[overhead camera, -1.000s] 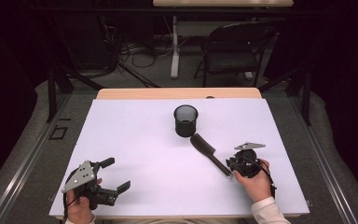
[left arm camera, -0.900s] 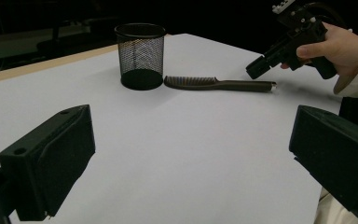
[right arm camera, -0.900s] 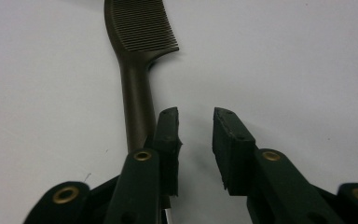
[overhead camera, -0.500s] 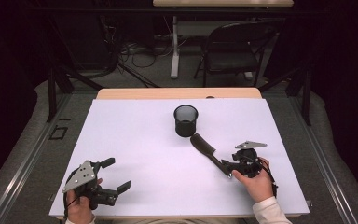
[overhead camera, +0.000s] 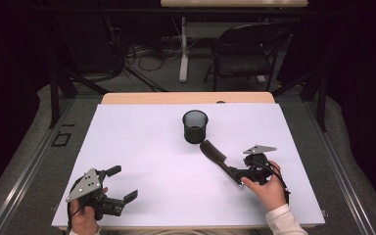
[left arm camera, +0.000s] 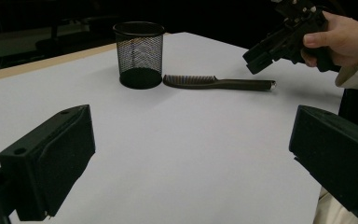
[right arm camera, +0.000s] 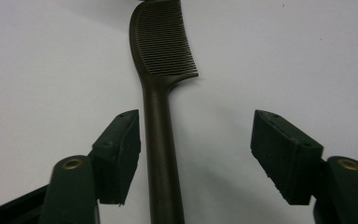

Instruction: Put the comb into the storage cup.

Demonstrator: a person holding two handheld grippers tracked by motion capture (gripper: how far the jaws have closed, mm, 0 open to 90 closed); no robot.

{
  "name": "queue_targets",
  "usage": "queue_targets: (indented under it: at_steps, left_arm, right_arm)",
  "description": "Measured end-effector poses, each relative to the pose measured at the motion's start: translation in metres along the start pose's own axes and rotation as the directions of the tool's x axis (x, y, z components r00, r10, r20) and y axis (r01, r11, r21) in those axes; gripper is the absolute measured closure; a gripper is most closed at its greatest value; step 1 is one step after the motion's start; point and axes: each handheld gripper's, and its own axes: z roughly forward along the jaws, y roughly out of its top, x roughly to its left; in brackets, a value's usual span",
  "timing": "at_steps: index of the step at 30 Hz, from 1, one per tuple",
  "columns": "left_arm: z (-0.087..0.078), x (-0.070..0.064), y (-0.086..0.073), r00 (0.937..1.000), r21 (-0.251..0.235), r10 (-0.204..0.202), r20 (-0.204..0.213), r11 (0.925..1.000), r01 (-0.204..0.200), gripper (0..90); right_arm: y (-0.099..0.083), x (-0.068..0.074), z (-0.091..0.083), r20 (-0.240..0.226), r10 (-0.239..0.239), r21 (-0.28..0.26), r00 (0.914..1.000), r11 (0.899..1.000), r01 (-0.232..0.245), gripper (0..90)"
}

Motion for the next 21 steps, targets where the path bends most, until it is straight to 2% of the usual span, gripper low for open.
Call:
queue_targets:
  at_steps: [1,4,5,7,15,19,21]
  left_arm:
    - [0.0,0.0,0.0,1.0,-0.001,0.0,0.001,1.0,0.0,0.5]
    - [0.001,-0.001,0.0,1.0,0.001,0.0,-0.003,1.0,0.0,0.5]
    - [0.001,-0.001,0.0,1.0,0.0,-0.001,0.007,1.0,0.001,0.5]
    - [0.001,-0.001,0.0,1.0,-0.001,-0.001,0.006,1.0,0.001,0.5]
    - [0.001,-0.001,0.0,1.0,0.002,-0.003,-0.001,1.0,0.003,0.5]
    - [0.001,0.0,0.0,1.0,0.003,-0.003,0.001,1.0,0.003,0.5]
    - [0.001,0.0,0.0,1.0,0.003,-0.004,0.001,1.0,0.004,0.4]
  right_arm:
    - [0.003,0.001,0.0,0.002,-0.004,-0.001,1.0,1.0,0.004,26.8]
    - [0.005,0.002,0.0,0.008,-0.008,0.002,0.9999,1.0,0.008,22.7]
    - [0.006,0.001,0.001,0.008,-0.013,0.005,0.9999,1.0,0.013,20.5]
    - [0.008,0.001,0.002,-0.003,-0.012,0.007,0.9999,1.0,0.012,14.9]
    - [0.018,0.002,0.002,-0.035,0.01,0.083,0.9993,0.996,-0.007,11.8]
    - [0.023,0.005,0.005,-0.021,-0.008,0.135,0.9997,0.991,0.011,10.5]
    - [0.025,0.006,0.007,-0.029,-0.034,0.149,0.999,0.988,0.038,8.4]
